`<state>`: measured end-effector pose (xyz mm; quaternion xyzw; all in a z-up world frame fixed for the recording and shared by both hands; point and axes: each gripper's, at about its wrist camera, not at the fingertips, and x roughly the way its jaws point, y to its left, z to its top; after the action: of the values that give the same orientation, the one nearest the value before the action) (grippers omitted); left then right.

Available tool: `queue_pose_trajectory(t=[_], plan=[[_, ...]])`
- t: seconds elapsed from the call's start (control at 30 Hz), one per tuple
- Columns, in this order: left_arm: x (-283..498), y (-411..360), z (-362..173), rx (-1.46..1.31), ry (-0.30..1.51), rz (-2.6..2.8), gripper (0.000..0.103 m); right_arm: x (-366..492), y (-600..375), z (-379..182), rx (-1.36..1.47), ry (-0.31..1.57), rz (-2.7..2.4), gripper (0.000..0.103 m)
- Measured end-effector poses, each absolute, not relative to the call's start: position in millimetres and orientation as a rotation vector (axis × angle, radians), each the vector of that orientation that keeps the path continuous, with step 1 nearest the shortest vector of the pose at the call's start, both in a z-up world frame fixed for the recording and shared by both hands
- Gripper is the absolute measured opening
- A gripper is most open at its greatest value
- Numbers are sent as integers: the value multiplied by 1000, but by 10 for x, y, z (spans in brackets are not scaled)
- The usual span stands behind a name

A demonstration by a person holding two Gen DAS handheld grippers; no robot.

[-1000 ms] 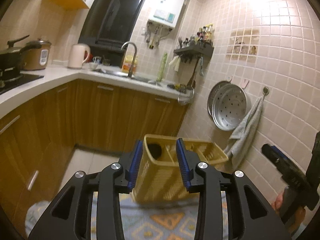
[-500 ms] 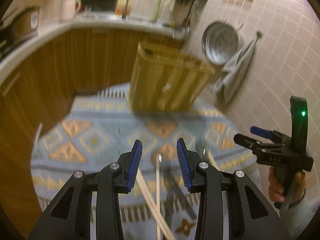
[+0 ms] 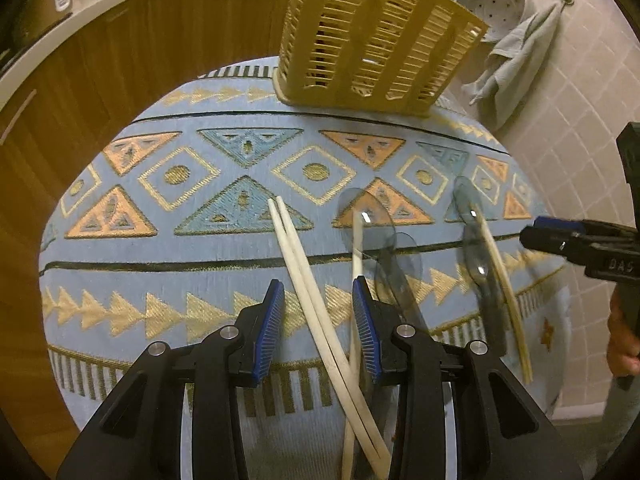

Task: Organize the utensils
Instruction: 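Move the left tool to the wooden chopsticks while the right tool moves to a wooden stick, then close the left tool on the chopsticks while the right tool closes on the wooden stick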

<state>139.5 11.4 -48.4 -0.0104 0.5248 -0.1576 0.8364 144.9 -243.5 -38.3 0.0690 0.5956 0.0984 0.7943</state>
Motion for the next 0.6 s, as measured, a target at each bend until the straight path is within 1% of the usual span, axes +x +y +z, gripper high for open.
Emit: queue_pose_trajectory(t=[0.07, 0.13, 0.17, 0.23, 0.27, 0.3, 0.5, 0.53, 0.6], plan=[[1424, 119, -532, -15, 1123, -325, 32, 1473, -2430, -458, 144, 1311, 220, 46], [1444, 125, -539, -5, 1125, -322, 28, 1500, -2421, -537, 155, 1340, 242, 41], [1452, 125, -532, -2, 1128, -321, 27, 1512, -2407, -563, 151, 1348, 247, 37], [1465, 119, -531, 7, 1133, -322, 27, 1547, -2383, -607, 145, 1361, 250, 35], [1465, 116, -525, 13, 1135, -323, 27, 1564, -2356, -625, 129, 1365, 246, 30], [1464, 113, -526, 20, 1137, -324, 27, 1577, -2333, -640, 121, 1372, 251, 28], [1490, 41, -527, 76, 1147, -321, 27, 1614, -2179, -649, 49, 1383, 228, 27], [1497, 27, -530, 90, 1149, -319, 27, 1617, -2148, -654, 29, 1384, 221, 26], [1505, -11, -529, 123, 1155, -315, 27, 1619, -2087, -658, -17, 1385, 201, 20]])
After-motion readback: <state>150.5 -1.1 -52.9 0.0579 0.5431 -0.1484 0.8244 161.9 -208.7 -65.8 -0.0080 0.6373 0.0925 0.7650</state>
